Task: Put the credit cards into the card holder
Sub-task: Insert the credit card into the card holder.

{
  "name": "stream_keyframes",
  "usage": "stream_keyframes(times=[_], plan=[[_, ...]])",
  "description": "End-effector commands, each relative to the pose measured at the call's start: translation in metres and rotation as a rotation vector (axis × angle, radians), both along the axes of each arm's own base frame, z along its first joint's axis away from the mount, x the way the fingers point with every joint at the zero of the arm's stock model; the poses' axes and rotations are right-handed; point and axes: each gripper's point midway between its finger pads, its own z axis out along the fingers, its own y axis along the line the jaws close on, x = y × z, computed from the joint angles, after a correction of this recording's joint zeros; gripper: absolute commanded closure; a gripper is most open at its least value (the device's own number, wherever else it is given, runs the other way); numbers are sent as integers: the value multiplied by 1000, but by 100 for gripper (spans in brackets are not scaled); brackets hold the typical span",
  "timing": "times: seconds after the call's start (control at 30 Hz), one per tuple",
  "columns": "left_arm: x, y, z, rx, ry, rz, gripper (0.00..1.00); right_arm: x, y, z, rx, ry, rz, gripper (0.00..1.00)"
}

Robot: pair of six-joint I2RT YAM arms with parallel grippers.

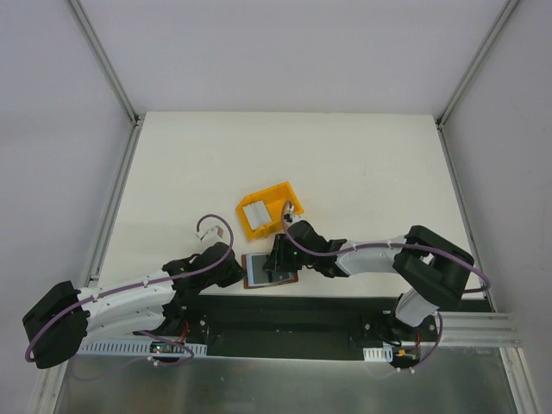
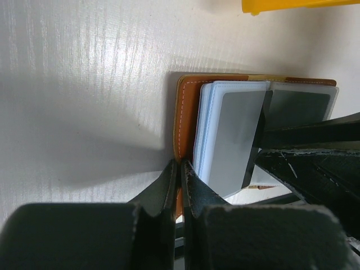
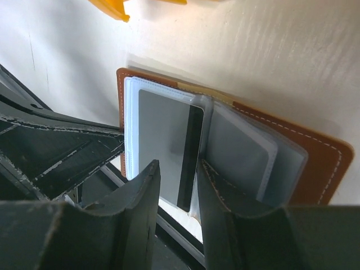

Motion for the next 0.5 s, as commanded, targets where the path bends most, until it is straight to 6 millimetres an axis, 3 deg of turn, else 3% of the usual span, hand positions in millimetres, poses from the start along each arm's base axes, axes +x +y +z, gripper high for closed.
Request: stream_keyframes(times=[0.0, 0.47], plan=[[-4, 8, -7, 69, 7, -19, 100, -9, 9, 1, -15, 7, 61, 65], [-2, 6, -5, 63, 2, -22, 100, -14, 23, 11, 9, -11, 112, 74]])
